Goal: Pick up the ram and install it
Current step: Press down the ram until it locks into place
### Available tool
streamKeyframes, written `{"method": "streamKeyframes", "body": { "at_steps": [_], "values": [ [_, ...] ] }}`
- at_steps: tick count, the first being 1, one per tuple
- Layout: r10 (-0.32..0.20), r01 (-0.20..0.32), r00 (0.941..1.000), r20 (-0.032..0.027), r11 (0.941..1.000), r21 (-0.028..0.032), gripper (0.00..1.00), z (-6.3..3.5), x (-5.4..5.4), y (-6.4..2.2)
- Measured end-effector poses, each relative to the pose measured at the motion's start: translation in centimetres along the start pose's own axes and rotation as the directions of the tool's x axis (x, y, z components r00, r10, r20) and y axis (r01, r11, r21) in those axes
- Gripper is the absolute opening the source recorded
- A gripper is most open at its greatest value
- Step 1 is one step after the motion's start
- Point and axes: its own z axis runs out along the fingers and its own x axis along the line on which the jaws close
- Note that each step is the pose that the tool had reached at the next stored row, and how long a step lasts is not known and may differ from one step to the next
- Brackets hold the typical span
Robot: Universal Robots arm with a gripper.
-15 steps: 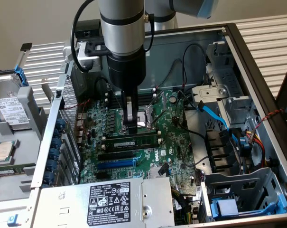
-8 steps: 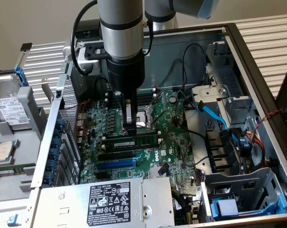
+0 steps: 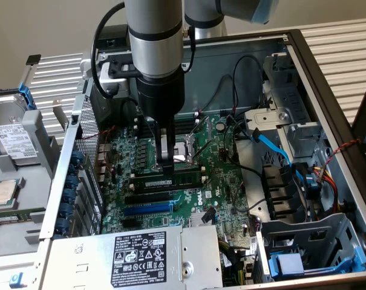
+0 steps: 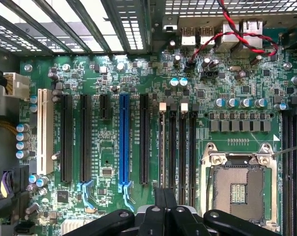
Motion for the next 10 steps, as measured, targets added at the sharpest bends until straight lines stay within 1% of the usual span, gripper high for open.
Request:
{"method": "streamKeyframes", "body": {
  "at_steps": [10],
  "values": [
    [0.0, 0.0, 1.0, -0.0002, 1.0, -0.0001, 0.11, 0.54, -0.02, -0.01]
  ]
}}
